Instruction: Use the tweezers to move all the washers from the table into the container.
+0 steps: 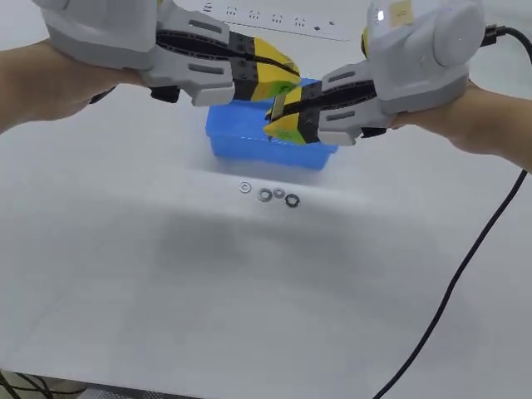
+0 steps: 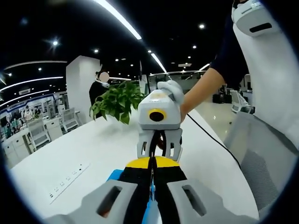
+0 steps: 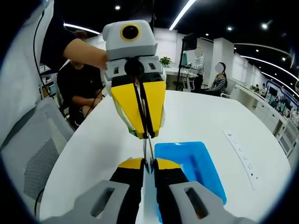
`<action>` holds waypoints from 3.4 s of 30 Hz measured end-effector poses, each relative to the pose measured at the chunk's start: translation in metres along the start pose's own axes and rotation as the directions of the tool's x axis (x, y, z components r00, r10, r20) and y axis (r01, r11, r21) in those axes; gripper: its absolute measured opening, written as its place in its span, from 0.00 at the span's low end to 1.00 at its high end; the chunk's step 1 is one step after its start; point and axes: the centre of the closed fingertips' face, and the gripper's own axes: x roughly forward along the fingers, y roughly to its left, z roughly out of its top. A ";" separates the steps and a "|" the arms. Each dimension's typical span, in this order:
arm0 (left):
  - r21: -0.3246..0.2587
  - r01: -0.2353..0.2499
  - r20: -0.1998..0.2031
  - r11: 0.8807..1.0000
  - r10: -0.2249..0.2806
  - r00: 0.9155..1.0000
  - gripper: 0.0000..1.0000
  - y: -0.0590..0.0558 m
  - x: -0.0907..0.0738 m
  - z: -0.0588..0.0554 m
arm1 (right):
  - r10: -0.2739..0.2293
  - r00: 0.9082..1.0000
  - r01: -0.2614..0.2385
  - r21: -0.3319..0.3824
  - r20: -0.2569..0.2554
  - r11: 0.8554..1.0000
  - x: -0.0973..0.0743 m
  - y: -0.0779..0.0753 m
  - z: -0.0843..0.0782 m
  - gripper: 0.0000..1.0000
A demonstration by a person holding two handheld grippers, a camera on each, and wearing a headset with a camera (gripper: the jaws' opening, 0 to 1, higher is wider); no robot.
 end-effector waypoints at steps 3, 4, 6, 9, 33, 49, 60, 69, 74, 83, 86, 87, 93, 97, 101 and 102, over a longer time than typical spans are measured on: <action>0.010 0.000 0.001 1.000 0.000 1.000 0.04 -0.003 -0.001 0.000 | 0.002 1.000 -0.002 0.011 0.001 1.000 -0.001 0.002 0.000 0.11; 0.010 -0.001 0.002 1.000 0.000 1.000 0.04 -0.004 -0.002 0.001 | 0.001 1.000 -0.001 0.014 0.000 1.000 -0.001 0.002 0.000 0.12; 0.013 -0.003 0.007 1.000 0.003 1.000 0.04 -0.007 -0.002 0.002 | -0.002 1.000 0.002 0.030 -0.003 1.000 -0.002 0.004 0.000 0.13; 0.005 -0.010 0.016 1.000 0.010 1.000 0.04 -0.011 -0.004 0.003 | -0.002 1.000 0.002 0.029 -0.005 1.000 -0.005 0.008 0.000 0.14; -0.043 -0.071 0.013 0.997 0.071 0.997 0.04 -0.047 -0.006 -0.032 | -0.082 0.992 0.095 0.148 -0.091 0.984 -0.043 0.063 -0.065 0.33; -0.087 -0.071 0.018 0.994 0.073 0.997 0.04 -0.045 0.015 -0.045 | -0.111 0.989 0.131 0.243 -0.095 0.961 -0.054 0.071 -0.091 0.32; -0.083 -0.070 0.009 0.994 0.071 0.997 0.04 -0.049 0.012 -0.055 | -0.136 0.988 0.150 0.268 -0.068 0.952 -0.054 0.069 -0.090 0.32; -0.100 -0.039 0.015 0.994 0.041 0.999 0.04 -0.056 0.007 -0.054 | -0.126 0.990 0.137 0.276 -0.056 0.951 -0.046 0.071 -0.086 0.32; -0.104 -0.022 0.001 0.994 0.022 1.000 0.04 -0.055 0.003 -0.058 | -0.115 0.993 0.121 0.265 -0.039 0.957 -0.037 0.066 -0.078 0.32; -0.081 0.005 -0.024 0.997 -0.007 1.000 0.04 -0.061 0.006 -0.058 | -0.066 0.997 0.070 0.194 -0.027 0.979 -0.008 0.054 -0.057 0.32; -0.078 0.008 -0.030 0.997 -0.010 0.999 0.04 -0.061 0.007 -0.058 | -0.039 0.999 0.045 0.168 -0.038 0.985 0.005 0.050 -0.056 0.32; -0.078 0.009 -0.031 0.997 -0.011 0.999 0.04 -0.061 0.007 -0.058 | -0.034 0.999 0.040 0.161 -0.037 0.986 0.009 0.049 -0.054 0.32; -0.078 0.014 -0.034 0.997 -0.017 0.999 0.04 -0.060 0.007 -0.058 | -0.005 0.999 0.012 0.140 -0.049 0.990 0.021 0.046 -0.053 0.27; -0.073 0.021 -0.036 0.997 -0.024 0.999 0.04 -0.062 0.006 -0.059 | 0.033 0.997 -0.025 0.113 -0.071 0.993 0.026 0.049 -0.054 0.20; -0.078 0.024 -0.035 0.997 -0.026 0.999 0.05 -0.062 0.007 -0.059 | 0.052 0.994 -0.045 0.081 -0.091 0.996 0.029 0.050 -0.055 0.15; -0.077 0.023 -0.036 0.997 -0.026 0.999 0.05 -0.062 0.008 -0.059 | 0.050 0.994 -0.044 0.070 -0.095 0.997 0.029 0.050 -0.055 0.15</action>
